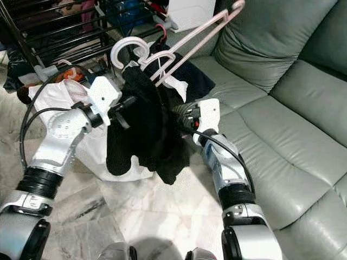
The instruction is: Hang hanger
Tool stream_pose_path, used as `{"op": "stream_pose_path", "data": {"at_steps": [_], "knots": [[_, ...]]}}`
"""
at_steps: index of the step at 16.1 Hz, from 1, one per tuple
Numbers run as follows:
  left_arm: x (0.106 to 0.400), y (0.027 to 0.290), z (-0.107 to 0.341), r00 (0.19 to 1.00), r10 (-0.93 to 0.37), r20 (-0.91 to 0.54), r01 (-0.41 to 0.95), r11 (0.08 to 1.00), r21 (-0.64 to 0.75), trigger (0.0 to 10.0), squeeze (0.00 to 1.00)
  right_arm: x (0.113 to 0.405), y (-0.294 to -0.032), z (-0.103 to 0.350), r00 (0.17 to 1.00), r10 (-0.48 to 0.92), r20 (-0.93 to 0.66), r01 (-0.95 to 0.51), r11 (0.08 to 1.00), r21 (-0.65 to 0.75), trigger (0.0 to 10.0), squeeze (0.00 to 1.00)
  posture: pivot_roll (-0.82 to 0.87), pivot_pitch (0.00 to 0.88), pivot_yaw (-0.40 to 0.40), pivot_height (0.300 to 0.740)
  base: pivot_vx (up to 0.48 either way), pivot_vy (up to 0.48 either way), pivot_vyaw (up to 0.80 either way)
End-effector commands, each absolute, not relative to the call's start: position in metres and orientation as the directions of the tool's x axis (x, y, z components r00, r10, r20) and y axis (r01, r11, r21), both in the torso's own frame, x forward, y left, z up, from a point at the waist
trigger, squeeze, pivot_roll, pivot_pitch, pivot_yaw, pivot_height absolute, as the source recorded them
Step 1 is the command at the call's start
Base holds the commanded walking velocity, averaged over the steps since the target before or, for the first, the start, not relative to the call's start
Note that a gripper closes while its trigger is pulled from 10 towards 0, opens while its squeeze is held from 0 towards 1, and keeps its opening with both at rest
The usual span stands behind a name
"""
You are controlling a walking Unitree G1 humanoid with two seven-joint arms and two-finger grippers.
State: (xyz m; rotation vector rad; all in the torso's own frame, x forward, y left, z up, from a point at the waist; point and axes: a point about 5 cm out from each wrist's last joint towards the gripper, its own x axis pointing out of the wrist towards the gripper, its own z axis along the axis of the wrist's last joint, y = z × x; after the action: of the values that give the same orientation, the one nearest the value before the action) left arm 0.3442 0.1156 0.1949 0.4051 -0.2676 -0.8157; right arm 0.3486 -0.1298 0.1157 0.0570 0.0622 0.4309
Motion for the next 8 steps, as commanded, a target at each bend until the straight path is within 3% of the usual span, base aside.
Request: {"op": "stream_pose_path", "data": {"at_steps": [1, 5, 8], "knots": [[0.345, 0.112, 0.217, 0.641, -0.754, 0.145, 0.627, 0.623, 0.467, 0.0, 0.00, 0.345, -0.128, 0.108, 0.893, 0.440, -0.092, -0.434, 0.898, 0.078, 10.0, 0.00, 0.02, 0.027, 0.034, 0.740, 0.000, 0.000, 0.00], [0.344, 0.101, 0.232, 0.627, -0.755, 0.191, 0.621, 0.633, 0.461, 0.3, 0.00, 0.341, -0.117, 0.095, 0.859, 0.488, -0.153, -0.477, 0.873, 0.104, 10.0, 0.00, 0.02, 0.031, 0.026, 0.740, 0.000, 0.000, 0.00], [0.346, 0.105, 0.220, 0.667, -0.730, 0.151, 0.605, 0.648, 0.463, 1.3, 0.00, 0.349, -0.119, 0.137, 0.889, 0.448, 0.096, -0.455, 0.887, 0.075, 10.0, 0.00, 0.01, 0.028, 0.021, 0.740, 0.000, 0.000, 0.00]]}}
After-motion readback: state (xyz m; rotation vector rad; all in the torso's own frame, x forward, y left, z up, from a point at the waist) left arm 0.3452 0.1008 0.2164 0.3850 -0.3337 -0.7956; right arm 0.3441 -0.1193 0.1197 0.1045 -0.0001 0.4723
